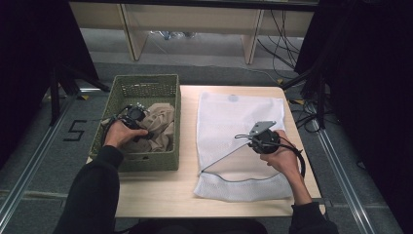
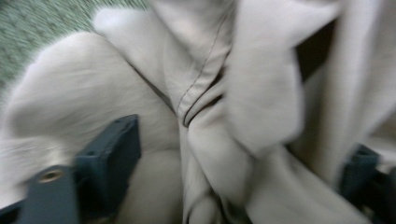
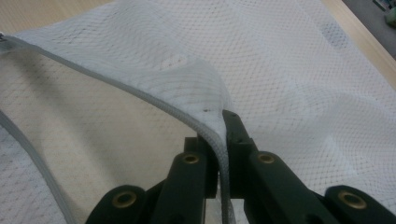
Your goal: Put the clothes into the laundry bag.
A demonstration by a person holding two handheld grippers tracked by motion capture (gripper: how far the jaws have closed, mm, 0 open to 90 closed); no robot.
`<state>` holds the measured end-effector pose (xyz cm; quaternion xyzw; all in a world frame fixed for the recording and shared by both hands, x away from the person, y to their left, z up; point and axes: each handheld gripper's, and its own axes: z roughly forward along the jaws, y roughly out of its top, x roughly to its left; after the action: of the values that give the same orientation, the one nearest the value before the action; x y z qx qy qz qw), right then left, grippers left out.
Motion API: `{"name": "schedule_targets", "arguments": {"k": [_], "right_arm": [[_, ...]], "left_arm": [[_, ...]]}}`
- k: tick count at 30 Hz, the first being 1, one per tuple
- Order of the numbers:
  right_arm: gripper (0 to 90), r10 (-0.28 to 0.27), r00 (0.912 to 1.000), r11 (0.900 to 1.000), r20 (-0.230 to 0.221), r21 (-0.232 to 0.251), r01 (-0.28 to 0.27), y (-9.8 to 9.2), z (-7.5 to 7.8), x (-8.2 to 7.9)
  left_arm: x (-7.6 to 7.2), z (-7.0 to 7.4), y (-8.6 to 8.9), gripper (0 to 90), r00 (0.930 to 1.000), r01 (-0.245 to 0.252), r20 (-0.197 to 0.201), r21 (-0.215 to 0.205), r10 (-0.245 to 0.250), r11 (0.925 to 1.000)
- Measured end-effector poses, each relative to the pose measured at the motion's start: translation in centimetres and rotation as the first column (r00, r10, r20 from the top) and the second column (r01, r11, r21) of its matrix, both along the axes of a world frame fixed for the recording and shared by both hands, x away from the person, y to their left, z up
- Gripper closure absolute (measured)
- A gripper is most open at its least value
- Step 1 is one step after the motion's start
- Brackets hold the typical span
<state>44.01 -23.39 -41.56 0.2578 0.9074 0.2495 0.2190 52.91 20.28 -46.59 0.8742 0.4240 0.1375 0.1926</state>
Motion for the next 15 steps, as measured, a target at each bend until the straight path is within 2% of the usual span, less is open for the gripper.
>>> {"name": "schedule_targets", "arguments": {"k": [1, 2, 3, 4, 5, 6, 7, 8, 9, 10, 11, 14, 15], "right_arm": [[88.2, 0.001, 1.0000, 1.000, 0.000, -0.001, -0.001, 0.00, -0.01, 0.01], [88.2, 0.001, 1.0000, 1.000, 0.000, 0.000, -0.001, -0.02, 0.00, -0.01], [88.2, 0.003, 1.0000, 1.000, 0.001, 0.001, -0.003, -0.04, 0.00, 0.02], [88.2, 0.003, 1.0000, 1.000, 0.001, 0.001, -0.003, -0.04, 0.00, 0.02], [88.2, -0.002, 1.0000, 1.000, -0.002, 0.007, 0.002, -0.05, 0.01, 0.04], [88.2, -0.002, 1.0000, 1.000, -0.002, 0.007, 0.002, -0.05, 0.01, 0.04], [88.2, 0.003, 1.0000, 1.000, -0.002, 0.003, -0.003, -0.10, 0.01, 0.02], [88.4, 0.007, 1.0000, 1.000, -0.003, 0.000, -0.007, -0.12, 0.03, 0.02], [88.4, 0.007, 1.0000, 1.000, -0.003, 0.000, -0.007, -0.12, 0.03, 0.02], [88.6, 0.001, 1.0000, 1.000, -0.001, 0.000, -0.001, -0.07, 0.04, -0.05], [89.1, 0.005, 1.0000, 1.000, 0.001, -0.002, -0.005, -0.06, 0.04, -0.02], [89.4, 0.003, 1.0000, 1.000, 0.002, 0.000, -0.003, 0.01, -0.05, -0.04], [89.7, 0.024, 0.9997, 1.000, -0.004, -0.008, -0.024, -0.01, 0.01, 0.03]], "left_arm": [[0.32, -1.23, -0.72, 12.8, 0.9994, 0.030, -0.018, 0.030, -0.030, 0.9991], [0.32, -1.23, -0.72, 9.1, 0.9994, 0.030, -0.018, 0.030, -0.030, 0.9991], [0.47, -1.50, -1.31, 5.8, 0.9992, 0.029, -0.029, 0.052, -0.028, 0.9982], [0.47, -1.50, -1.31, 7.2, 0.9992, 0.029, -0.029, 0.052, -0.028, 0.9982], [0.53, -1.22, -1.28, 14.2, 0.9993, 0.002, -0.038, 0.055, 0.000, 0.9985], [0.53, -1.22, -1.28, 28.1, 0.9993, 0.002, -0.038, 0.055, 0.000, 0.9985], [0.50, -1.17, -1.16, 40.8, 0.9992, -0.037, -0.017, 0.048, 0.037, 0.9982], [0.43, -1.40, -0.95, 49.6, 0.9979, -0.065, 0.001, 0.038, 0.065, 0.9972], [0.43, -1.40, -0.95, 55.7, 0.9979, -0.065, 0.001, 0.038, 0.065, 0.9972], [0.47, -1.27, -0.81, 55.7, 0.9982, -0.061, 0.000, 0.062, 0.061, 0.9963], [0.44, -1.31, -0.89, 65.3, 0.9969, -0.079, 0.008, 0.047, 0.078, 0.9958], [0.37, -0.98, -0.70, 71.3, 0.9976, -0.069, 0.010, 0.051, 0.069, 0.9963], [0.21, -0.56, -0.65, 72.9, 0.9967, -0.079, 0.018, 0.013, 0.079, 0.9968]]}}
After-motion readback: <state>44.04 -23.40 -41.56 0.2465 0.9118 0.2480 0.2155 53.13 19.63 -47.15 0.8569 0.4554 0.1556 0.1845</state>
